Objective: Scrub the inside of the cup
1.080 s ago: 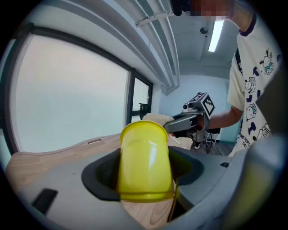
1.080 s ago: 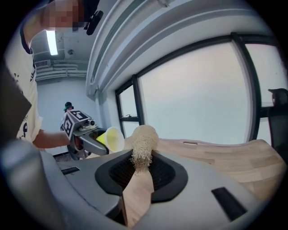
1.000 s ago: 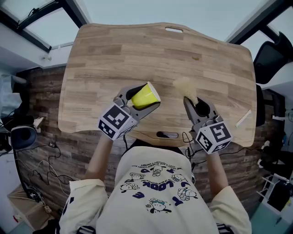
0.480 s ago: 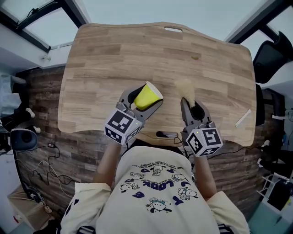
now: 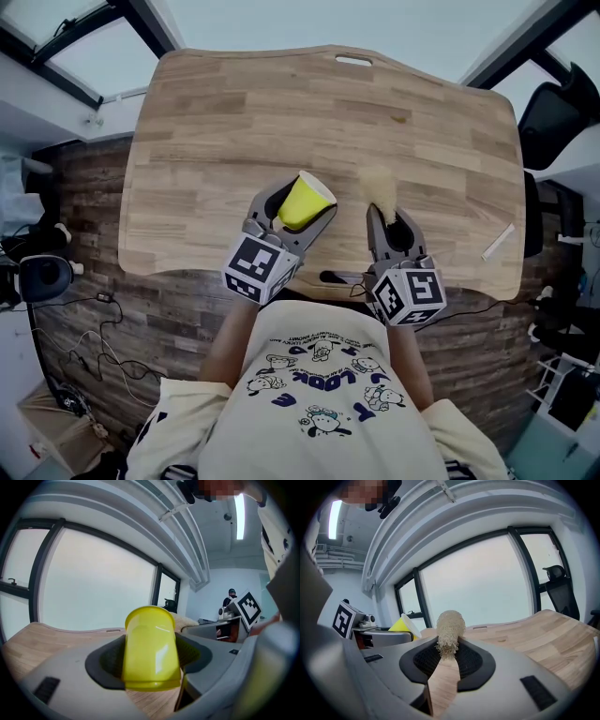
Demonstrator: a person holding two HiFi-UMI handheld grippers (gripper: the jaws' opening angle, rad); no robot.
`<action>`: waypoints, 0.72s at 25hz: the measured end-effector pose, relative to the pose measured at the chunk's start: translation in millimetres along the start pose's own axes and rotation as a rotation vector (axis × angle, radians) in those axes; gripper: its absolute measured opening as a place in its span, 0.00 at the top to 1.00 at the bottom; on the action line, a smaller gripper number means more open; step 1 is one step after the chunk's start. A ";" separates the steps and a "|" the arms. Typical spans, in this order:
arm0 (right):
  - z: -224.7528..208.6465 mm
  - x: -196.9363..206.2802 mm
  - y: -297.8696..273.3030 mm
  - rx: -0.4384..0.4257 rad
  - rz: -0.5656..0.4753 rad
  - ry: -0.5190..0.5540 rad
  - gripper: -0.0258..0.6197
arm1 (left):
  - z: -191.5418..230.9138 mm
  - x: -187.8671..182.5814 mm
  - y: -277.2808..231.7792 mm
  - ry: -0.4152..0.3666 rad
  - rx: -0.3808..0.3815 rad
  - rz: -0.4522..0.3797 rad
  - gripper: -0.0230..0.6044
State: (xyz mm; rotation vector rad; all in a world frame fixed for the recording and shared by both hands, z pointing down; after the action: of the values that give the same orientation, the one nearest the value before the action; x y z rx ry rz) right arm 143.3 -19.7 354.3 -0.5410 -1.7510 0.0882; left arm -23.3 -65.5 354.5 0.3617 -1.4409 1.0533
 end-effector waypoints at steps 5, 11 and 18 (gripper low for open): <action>1.5 2.7 -0.5 0.014 0.001 -0.008 0.83 | 3.3 1.4 1.8 0.043 -0.016 -0.010 0.44; -0.2 5.0 -2.7 0.013 0.005 -0.022 0.84 | 2.5 3.2 0.5 0.048 -0.018 -0.004 0.44; -0.4 4.7 -0.9 0.028 0.001 -0.020 0.84 | 0.3 1.1 -0.3 0.023 -0.017 0.006 0.44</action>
State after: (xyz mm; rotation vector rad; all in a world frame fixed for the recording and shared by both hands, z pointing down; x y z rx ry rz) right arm 142.6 -18.7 359.0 -0.5222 -1.7660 0.1196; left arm -23.5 -65.5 355.7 0.3327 -1.4307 1.0464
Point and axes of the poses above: the fingertips, and each gripper's own axes: y backward along the fingers, z to its left, x out of its underside, the point moved 6 cm from there along y, backward along the fingers, and after that the axes turned 7 degrees about z, right-handed, at the moved point
